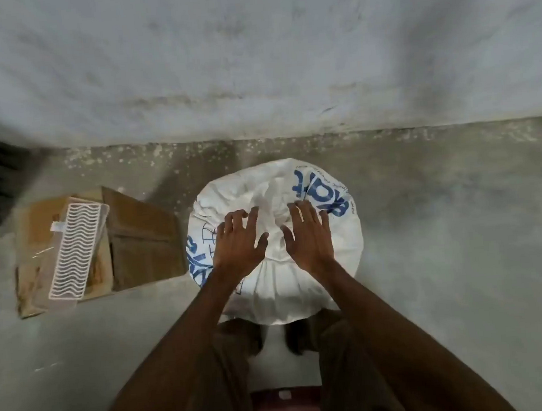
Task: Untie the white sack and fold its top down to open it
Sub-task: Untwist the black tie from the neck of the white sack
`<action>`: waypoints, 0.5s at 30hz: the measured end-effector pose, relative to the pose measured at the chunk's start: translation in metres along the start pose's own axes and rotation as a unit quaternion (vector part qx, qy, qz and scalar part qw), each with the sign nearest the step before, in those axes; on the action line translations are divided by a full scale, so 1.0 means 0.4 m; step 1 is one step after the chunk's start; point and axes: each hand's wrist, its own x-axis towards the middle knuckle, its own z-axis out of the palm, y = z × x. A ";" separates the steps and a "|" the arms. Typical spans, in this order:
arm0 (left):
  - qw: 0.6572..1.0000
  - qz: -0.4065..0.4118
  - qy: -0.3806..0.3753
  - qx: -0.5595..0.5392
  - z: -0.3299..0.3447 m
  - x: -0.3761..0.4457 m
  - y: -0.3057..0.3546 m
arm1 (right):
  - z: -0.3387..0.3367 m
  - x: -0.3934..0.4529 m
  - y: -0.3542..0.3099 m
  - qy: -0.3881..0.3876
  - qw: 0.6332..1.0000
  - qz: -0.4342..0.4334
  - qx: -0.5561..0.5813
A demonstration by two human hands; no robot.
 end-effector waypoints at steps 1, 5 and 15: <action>1.000 0.007 0.005 -0.007 0.031 -0.001 -0.002 | 0.046 -0.008 0.008 0.008 1.000 -0.004 0.000; 0.996 0.028 0.088 -0.016 0.175 -0.017 -0.041 | 0.217 -0.036 0.049 0.065 0.997 -0.040 -0.033; 0.971 0.074 0.218 -0.065 0.387 -0.075 -0.078 | 0.414 -0.070 0.112 0.219 0.963 -0.148 -0.052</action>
